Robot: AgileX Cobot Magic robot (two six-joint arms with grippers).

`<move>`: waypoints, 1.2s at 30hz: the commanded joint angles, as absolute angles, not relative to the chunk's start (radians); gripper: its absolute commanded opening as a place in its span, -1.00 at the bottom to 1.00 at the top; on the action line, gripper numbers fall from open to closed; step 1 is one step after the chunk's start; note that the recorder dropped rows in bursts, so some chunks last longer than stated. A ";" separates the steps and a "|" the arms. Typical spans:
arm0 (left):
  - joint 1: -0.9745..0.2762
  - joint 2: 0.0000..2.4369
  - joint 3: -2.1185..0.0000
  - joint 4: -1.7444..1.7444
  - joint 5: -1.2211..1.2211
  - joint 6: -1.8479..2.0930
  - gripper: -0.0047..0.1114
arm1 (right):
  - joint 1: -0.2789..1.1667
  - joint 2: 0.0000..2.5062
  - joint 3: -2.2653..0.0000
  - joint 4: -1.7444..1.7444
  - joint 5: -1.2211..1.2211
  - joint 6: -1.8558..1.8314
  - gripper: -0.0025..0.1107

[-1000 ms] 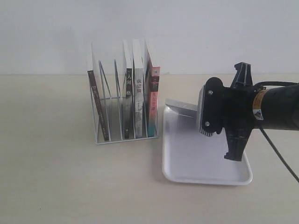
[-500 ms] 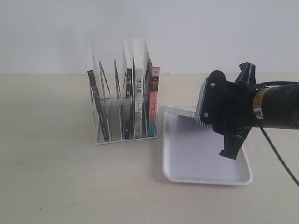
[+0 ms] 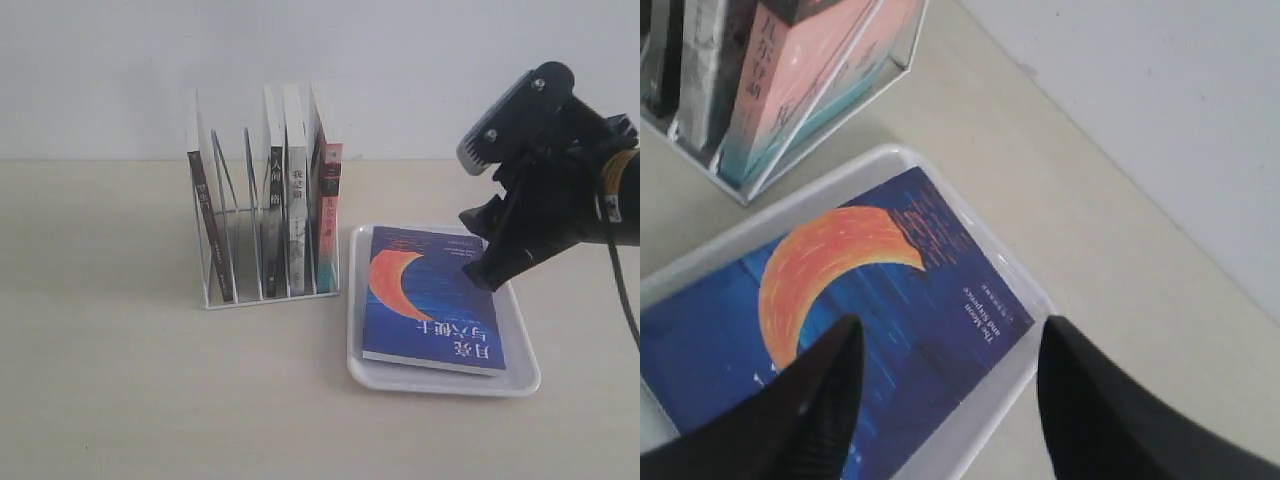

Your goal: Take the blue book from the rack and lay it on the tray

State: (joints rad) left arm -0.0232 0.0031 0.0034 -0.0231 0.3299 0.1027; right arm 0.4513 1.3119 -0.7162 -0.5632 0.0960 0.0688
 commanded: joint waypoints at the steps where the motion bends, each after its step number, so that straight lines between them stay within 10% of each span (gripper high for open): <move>1: -0.021 0.000 0.000 -0.026 0.314 0.105 -0.84 | 0.451 1.263 -0.723 -0.499 0.117 0.125 -0.05; 6: -0.021 0.000 0.000 -0.026 0.314 0.105 -0.84 | 0.451 1.239 -0.723 -0.424 0.139 0.138 -0.18; 11: -0.021 0.000 0.000 -0.026 0.314 0.105 -0.84 | 0.451 1.230 -0.723 -0.396 0.150 0.201 -0.95; 36: -0.021 0.000 0.000 -0.026 0.314 0.105 -0.84 | 0.451 1.219 -0.723 -0.401 0.143 0.229 -0.96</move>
